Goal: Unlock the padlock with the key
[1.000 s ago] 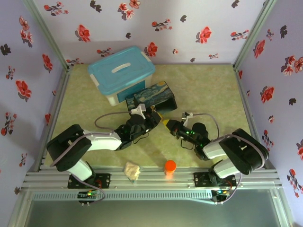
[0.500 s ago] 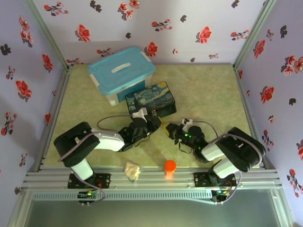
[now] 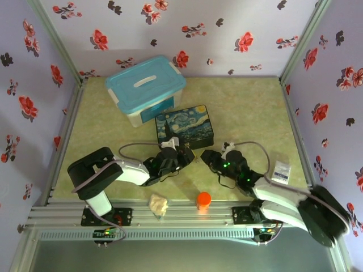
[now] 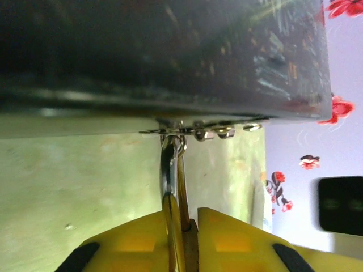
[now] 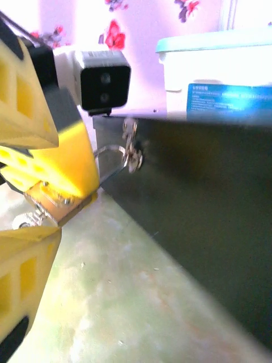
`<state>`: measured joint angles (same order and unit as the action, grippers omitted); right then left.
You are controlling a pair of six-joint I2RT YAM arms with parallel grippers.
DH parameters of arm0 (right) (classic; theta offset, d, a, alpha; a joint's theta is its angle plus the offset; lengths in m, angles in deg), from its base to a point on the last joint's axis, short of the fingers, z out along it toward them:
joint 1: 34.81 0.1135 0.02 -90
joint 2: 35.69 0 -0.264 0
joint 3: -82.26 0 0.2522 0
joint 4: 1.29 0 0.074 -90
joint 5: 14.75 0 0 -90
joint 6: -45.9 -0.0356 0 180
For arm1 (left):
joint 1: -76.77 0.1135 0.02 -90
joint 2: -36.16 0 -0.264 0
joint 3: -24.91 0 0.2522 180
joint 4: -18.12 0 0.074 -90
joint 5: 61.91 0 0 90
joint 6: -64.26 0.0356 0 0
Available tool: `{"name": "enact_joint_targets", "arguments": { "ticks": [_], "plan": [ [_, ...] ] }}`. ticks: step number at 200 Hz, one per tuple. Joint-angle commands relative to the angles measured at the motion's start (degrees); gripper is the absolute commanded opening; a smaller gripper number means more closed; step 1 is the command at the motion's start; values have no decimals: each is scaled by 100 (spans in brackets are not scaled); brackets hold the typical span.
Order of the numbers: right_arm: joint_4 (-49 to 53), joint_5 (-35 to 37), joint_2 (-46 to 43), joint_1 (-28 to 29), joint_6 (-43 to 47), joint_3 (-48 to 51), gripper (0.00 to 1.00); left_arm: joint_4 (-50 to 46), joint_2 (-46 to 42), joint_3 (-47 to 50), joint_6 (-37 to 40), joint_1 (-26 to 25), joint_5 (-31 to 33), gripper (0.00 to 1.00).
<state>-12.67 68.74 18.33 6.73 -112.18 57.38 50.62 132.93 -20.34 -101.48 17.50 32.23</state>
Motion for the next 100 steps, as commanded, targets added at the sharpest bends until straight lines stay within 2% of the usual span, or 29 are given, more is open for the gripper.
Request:
{"name": "enact_joint_targets", "arguments": {
  "ticks": [1, 17, 34, 50, 68, 100],
  "plan": [
    [2461, 533, -808, 29, 1952, -370, 41, 318, -182, 23, 68, -15, -19, 0],
    [3107, 598, -1083, 73, 3121, -527, 40, 270, -193, 5, 89, -13, -20, 0],
    [3510, 864, -1016, 311, 4033, -835, 44, 180, -215, -21, 96, -5, -53, 0],
    [3591, 1284, -731, 580, 4520, -1117, 47, -82, -291, -108, 159, 15, -105, 0],
    [3551, 1127, -195, 658, 5001, -1403, 48, -335, -438, -164, 243, 23, -76, 0],
    [3401, 1300, 619, 1276, 5821, -1737, 52, -632, -561, -346, 350, 64, -273, 0]
  ]
}}
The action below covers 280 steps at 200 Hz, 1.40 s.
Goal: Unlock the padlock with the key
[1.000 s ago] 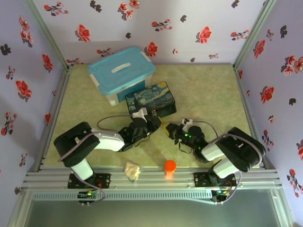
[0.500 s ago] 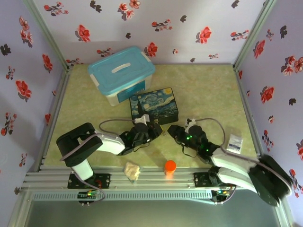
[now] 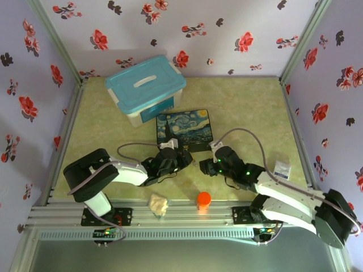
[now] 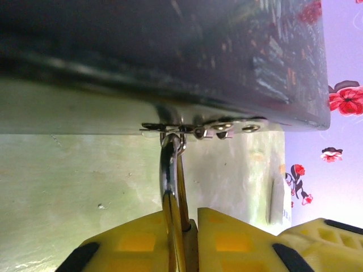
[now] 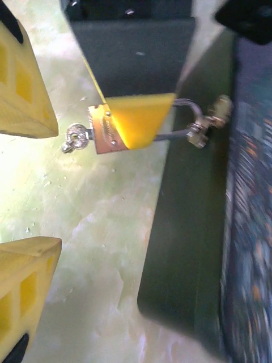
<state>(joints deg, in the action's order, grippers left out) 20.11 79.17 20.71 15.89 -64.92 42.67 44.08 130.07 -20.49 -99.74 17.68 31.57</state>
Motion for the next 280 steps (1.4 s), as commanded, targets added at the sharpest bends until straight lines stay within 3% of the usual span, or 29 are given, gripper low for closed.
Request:
{"name": "enact_joint_targets", "arguments": {
  "ticks": [1, 25, 62, 121, 176, 203, 235, 280],
  "plan": [
    [119, 253, 402, 379, 1118, -270, 52, 20, -275, -332, 180, 51, -208, 0],
    [141, 620, 739, 683, 1472, -477, 52, -43, -329, -335, 194, 51, -234, 0],
    [-11, 629, 1121, 764, 1626, -603, 48, 305, -334, -233, 30, 99, -293, 0],
    [-144, 1431, 1759, 1008, 1704, -1004, 26, 237, -465, -257, 41, 117, -392, 0],
    [-271, 1457, 1879, 1015, 1503, -964, 12, 341, -491, -135, -18, 126, -400, 0],
    [-711, 670, 1725, 867, 1429, -677, 7, 466, -487, -34, -40, 150, -396, 0],
    [-1698, -673, 1314, 228, 951, -72, 5, 700, -492, 156, -127, 153, -421, 0],
    [-2299, -1997, 743, -397, 691, 420, 4, 722, -501, 220, -39, 161, -570, 0]
  ]
}}
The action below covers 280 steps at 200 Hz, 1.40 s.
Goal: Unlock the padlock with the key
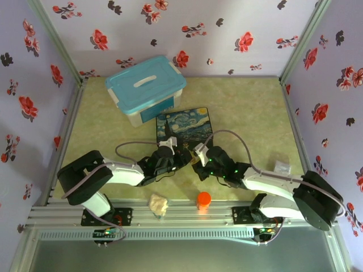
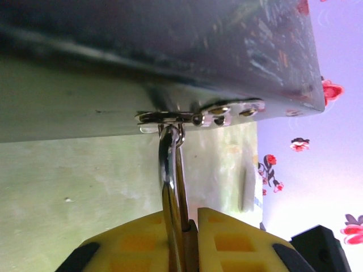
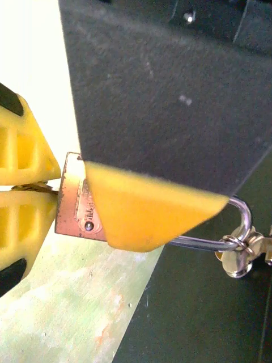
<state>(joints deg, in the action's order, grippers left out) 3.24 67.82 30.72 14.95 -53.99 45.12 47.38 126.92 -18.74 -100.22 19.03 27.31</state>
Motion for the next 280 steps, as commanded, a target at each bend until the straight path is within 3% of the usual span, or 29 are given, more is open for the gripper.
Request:
{"name": "enact_joint_targets", "arguments": {
  "ticks": [1, 30, 89, 105, 123, 133, 150, 161, 207, 224, 280],
  "plan": [
    [-618, -891, -268, -328, -414, 180, 4, 391, -188, 45, 10, 26, -147, 0],
    [-1311, -1577, -316, -726, -912, 510, 3, 374, -138, 105, 49, 34, -221, 6],
    [-1339, -1749, -186, -759, -1005, 501, 3, 420, 80, 106, 110, 43, -242, 21],
    [-1363, -1812, -104, -759, -1056, 466, 3, 491, 192, 105, 98, 44, -250, 31],
    [-1465, -1803, 5, -757, -1095, 466, 3, 658, 315, 121, 57, 43, -281, 18],
    [-1470, -1783, 61, -757, -1092, 462, 3, 789, 382, 159, -4, 45, -282, 17],
    [-1474, -1737, 124, -759, -1125, 465, 3, 953, 498, 192, -99, 50, -290, 29],
    [-1636, -1743, 167, -757, -1226, 519, 3, 1082, 574, 197, -122, 43, -337, 25],
    [-2057, -1947, 450, -816, -1573, 602, 3, 1200, 689, 277, -145, 45, -303, 25],
    [-2144, -2024, 591, -860, -1627, 619, 3, 1111, 667, 302, -120, 43, -286, 37],
    [-2500, -2246, 742, -902, -1915, 709, 3, 698, 395, 340, 91, 43, -70, 46]
  ]
}}
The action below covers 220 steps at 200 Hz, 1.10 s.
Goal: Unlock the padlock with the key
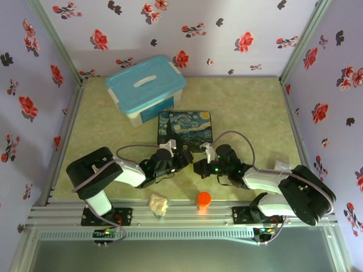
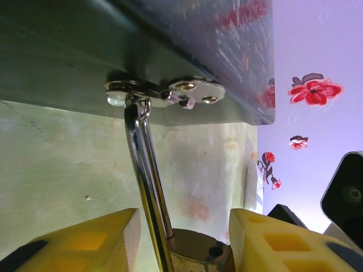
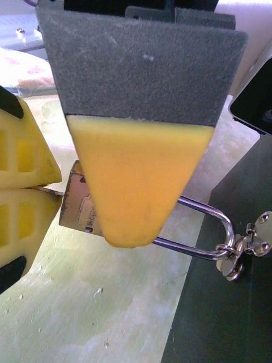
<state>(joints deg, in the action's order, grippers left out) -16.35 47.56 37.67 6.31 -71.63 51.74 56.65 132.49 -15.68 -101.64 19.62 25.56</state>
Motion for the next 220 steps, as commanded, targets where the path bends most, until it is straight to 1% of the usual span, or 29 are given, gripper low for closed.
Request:
{"name": "enact_joint_targets", "arguments": {
  "ticks": [1, 22, 40, 65, 74, 85, 97, 107, 111, 138, 144, 153, 161, 172, 187, 202, 220],
  "plan": [
    [-544, -220, 47, -36, -158, 48, 3, -233, -161, 31, 237, -16, 99, 46],
    [-619, -277, 119, -56, -251, 110, 3, -218, -135, 46, 260, -16, 122, 48],
    [-1000, -426, 205, -85, -526, 217, 3, -153, -57, 64, 325, -20, 188, 54],
    [-1175, -488, 352, -87, -654, 243, 4, 58, 112, 56, 326, -41, 200, 53],
    [-1160, -465, 373, -87, -636, 243, 4, 77, 167, 38, 313, -40, 200, 50],
    [-1151, -453, 391, -87, -616, 243, 4, 154, 242, 20, 299, -51, 200, 42],
    [-1103, -418, 383, -79, -577, 218, 4, 330, 349, 39, 252, -51, 166, 40],
    [-988, -404, 368, -70, -531, 169, 4, 503, 438, 74, 202, -46, 164, 30],
    [-934, -395, 361, -74, -511, 151, 4, 550, 463, 80, 189, -51, 159, 28],
    [-617, -288, 282, -69, -379, 94, 6, 519, 510, 104, 172, -50, 165, 28],
    [-532, -246, 254, -69, -351, 85, 9, 441, 493, 95, 178, -50, 157, 29],
    [-371, -176, 201, -69, -296, 61, 16, 283, 460, 73, 219, -49, 158, 29],
    [-220, -99, 121, -69, -268, 58, 25, 85, 402, 43, 270, -50, 150, 29],
    [20, 37, -51, -69, -197, 65, 38, -418, 294, -35, 398, -51, 142, 28],
    [477, 259, -404, -78, -59, 49, 42, -1140, 161, -135, 619, -36, 166, 29],
    [949, 546, -769, -78, 68, 23, 45, -1459, 175, -112, 745, 31, 160, 29],
    [1209, 809, -1139, -78, 111, 30, 45, -1981, 316, -241, 950, 145, 2, 30]
  ]
}}
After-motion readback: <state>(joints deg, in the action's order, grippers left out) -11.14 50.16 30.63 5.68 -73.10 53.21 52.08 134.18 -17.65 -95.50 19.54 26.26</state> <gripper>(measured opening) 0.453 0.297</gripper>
